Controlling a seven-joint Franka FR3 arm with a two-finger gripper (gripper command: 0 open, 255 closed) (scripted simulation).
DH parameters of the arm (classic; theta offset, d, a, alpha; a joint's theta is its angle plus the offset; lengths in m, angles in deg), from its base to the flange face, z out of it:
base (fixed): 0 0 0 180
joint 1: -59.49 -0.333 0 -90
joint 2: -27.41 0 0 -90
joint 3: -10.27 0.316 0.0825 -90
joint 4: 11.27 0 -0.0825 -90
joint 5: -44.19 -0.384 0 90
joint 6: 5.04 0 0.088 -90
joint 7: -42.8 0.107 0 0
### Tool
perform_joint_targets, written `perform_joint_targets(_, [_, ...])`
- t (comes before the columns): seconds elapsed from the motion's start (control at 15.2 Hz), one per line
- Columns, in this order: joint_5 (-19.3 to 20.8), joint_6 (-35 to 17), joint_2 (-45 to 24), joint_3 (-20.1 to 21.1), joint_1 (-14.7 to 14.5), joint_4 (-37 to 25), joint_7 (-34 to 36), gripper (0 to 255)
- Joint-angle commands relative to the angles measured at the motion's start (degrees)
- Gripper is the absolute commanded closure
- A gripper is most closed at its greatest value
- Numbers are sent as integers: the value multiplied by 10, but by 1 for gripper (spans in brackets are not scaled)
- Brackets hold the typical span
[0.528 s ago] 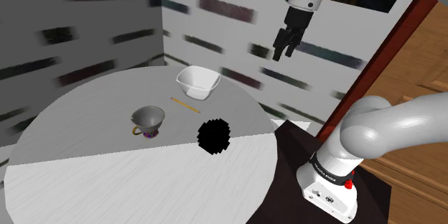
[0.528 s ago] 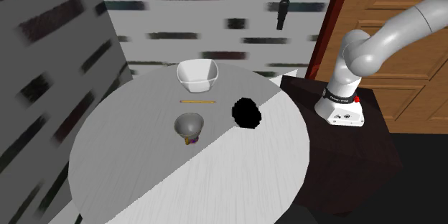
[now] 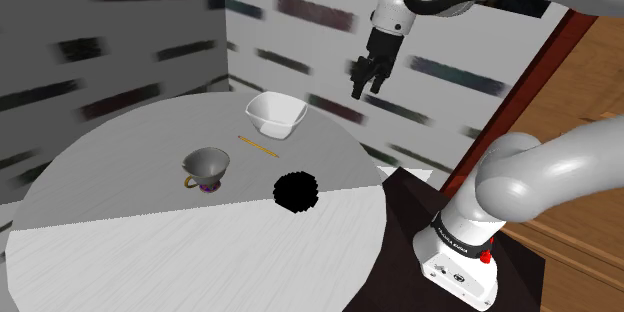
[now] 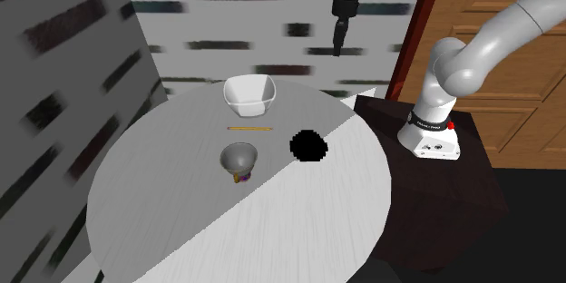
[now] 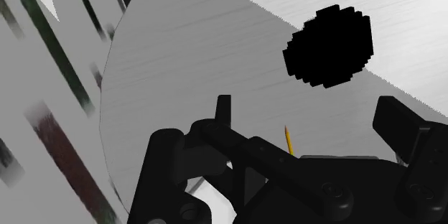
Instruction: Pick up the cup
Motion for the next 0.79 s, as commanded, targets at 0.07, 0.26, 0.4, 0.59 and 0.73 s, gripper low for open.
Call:
perform_joint_targets(0.07, [-24, -54, -45, 16, -15, 4, 17, 0])
perform_joint_targets(0.26, [-46, -105, -95, 29, -29, 1, 28, 0])
perform_joint_targets(0.4, [-61, -138, -131, 37, -39, -6, 34, 0])
perform_joint_targets(0.59, [-81, -185, -188, 49, -52, -21, 42, 0])
perform_joint_targets(0.73, [-94, -213, -227, 57, -60, -35, 47, 0])
